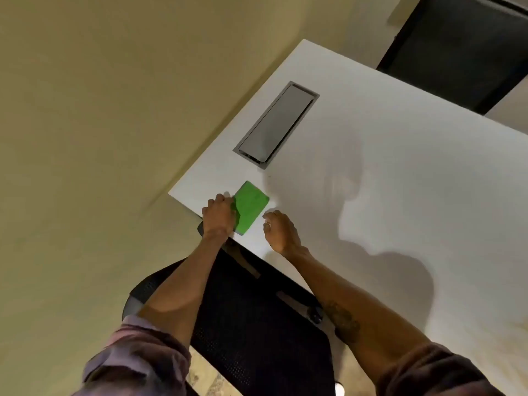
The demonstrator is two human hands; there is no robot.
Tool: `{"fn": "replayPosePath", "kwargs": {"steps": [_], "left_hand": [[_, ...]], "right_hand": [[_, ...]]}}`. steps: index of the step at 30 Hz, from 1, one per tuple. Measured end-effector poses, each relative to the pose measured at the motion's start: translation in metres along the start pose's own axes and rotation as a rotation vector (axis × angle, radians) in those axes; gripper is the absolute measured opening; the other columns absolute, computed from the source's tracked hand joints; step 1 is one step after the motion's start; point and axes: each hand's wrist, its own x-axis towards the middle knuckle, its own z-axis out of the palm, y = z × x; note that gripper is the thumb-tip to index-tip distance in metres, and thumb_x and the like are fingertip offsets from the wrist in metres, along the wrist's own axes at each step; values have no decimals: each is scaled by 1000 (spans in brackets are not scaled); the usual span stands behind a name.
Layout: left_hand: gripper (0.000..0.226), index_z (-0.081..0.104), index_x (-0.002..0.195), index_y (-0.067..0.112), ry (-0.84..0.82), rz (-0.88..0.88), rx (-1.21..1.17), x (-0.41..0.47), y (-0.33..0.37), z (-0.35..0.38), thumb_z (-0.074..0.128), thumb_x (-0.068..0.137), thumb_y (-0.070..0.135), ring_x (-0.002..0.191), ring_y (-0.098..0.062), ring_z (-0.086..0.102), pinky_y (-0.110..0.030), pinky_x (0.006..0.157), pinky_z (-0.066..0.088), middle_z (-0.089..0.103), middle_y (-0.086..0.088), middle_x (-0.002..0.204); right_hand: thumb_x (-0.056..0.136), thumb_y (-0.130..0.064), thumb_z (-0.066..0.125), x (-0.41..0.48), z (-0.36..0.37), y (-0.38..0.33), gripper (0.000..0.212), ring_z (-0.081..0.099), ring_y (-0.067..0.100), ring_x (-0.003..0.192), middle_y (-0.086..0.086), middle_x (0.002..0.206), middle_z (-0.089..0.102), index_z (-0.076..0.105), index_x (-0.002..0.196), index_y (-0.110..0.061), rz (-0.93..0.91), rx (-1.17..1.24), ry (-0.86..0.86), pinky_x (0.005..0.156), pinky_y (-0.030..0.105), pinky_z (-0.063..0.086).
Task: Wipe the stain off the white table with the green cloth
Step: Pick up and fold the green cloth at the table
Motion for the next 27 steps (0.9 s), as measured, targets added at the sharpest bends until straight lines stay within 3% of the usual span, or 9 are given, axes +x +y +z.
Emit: {"fn": "replayPosePath", "kwargs": {"steps": [4, 8, 13, 21, 27], "left_hand": [[29, 69, 120, 13, -75, 106, -104, 0, 2, 11, 64, 97, 30, 114, -32, 59, -47, 98, 51, 63, -12, 123], [41, 64, 117, 10, -149, 160, -65, 1, 12, 26, 74, 88, 37, 117, -30, 56, -42, 97, 47, 63, -9, 122], [43, 52, 132, 8, -139, 139, 30, 4, 20, 38, 66, 93, 20, 124, -33, 51, -44, 99, 48, 56, -12, 134], [36, 55, 130, 5, -135, 104, 38, 8, 32, 36, 56, 95, 15, 121, -37, 57, -45, 103, 48, 60, -15, 130], [39, 60, 130, 3, -101, 202, 44, 6, 48, 16, 57, 98, 26, 119, -39, 58, -46, 97, 50, 60, -17, 129]], "right_hand": [[97, -11, 48, 15, -2, 1, 35, 56, 29, 120, 9, 134, 58, 59, 130, -12, -26, -37, -53, 96, 43, 52], [97, -10, 46, 30, 2, 3, 38, 51, 31, 122, 9, 136, 54, 54, 134, -10, -30, -90, -140, 98, 46, 50], [97, -9, 46, 32, 9, 8, 42, 48, 32, 125, 9, 141, 51, 50, 139, -12, -25, -88, -165, 103, 45, 47], [99, -11, 45, 30, -5, 19, 42, 46, 31, 132, 9, 149, 46, 49, 141, -10, -27, -108, -152, 109, 45, 43], [99, -9, 46, 22, -27, 25, 45, 46, 27, 134, 6, 149, 46, 48, 143, -13, -25, -75, -74, 109, 43, 44]]}}
